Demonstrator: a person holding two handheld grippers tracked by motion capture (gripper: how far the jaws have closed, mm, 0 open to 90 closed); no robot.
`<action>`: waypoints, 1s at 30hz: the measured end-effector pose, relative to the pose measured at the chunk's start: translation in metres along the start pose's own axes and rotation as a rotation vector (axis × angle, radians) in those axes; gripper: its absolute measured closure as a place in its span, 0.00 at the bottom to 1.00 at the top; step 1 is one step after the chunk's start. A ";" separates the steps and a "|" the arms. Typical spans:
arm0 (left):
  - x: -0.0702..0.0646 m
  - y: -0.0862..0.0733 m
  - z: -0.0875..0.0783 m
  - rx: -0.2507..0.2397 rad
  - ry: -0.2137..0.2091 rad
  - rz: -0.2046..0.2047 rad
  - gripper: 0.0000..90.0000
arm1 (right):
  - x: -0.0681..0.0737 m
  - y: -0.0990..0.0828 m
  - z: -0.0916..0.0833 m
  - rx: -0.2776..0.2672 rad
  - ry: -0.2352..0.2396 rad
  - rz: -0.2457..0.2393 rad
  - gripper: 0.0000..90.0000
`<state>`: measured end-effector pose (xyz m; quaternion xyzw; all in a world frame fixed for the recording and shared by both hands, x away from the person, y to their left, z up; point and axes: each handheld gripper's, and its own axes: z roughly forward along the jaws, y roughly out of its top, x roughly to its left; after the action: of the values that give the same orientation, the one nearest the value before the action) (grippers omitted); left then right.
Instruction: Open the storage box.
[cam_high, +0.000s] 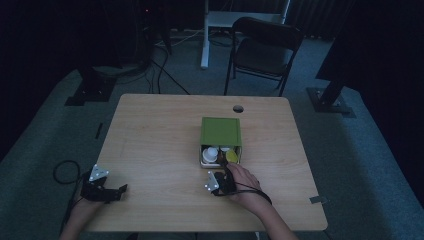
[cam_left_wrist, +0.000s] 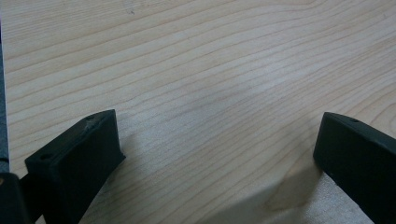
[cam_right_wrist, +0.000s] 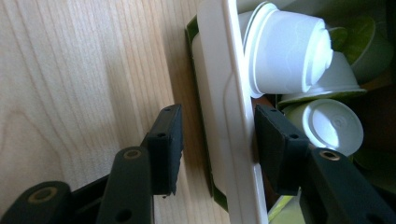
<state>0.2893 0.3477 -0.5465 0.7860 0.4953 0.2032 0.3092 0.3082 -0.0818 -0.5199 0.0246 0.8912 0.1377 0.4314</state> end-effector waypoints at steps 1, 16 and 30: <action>0.000 0.000 0.000 0.000 0.000 0.000 0.01 | 0.000 0.000 0.001 0.002 -0.003 -0.007 0.60; 0.000 0.000 0.000 0.000 0.000 0.000 0.01 | -0.004 0.005 0.003 0.034 -0.026 -0.063 0.79; 0.000 0.000 0.000 0.000 0.000 0.000 0.01 | -0.002 0.006 0.000 0.042 -0.036 -0.090 0.80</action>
<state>0.2892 0.3477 -0.5465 0.7859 0.4954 0.2033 0.3093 0.3090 -0.0760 -0.5171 -0.0039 0.8862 0.0989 0.4525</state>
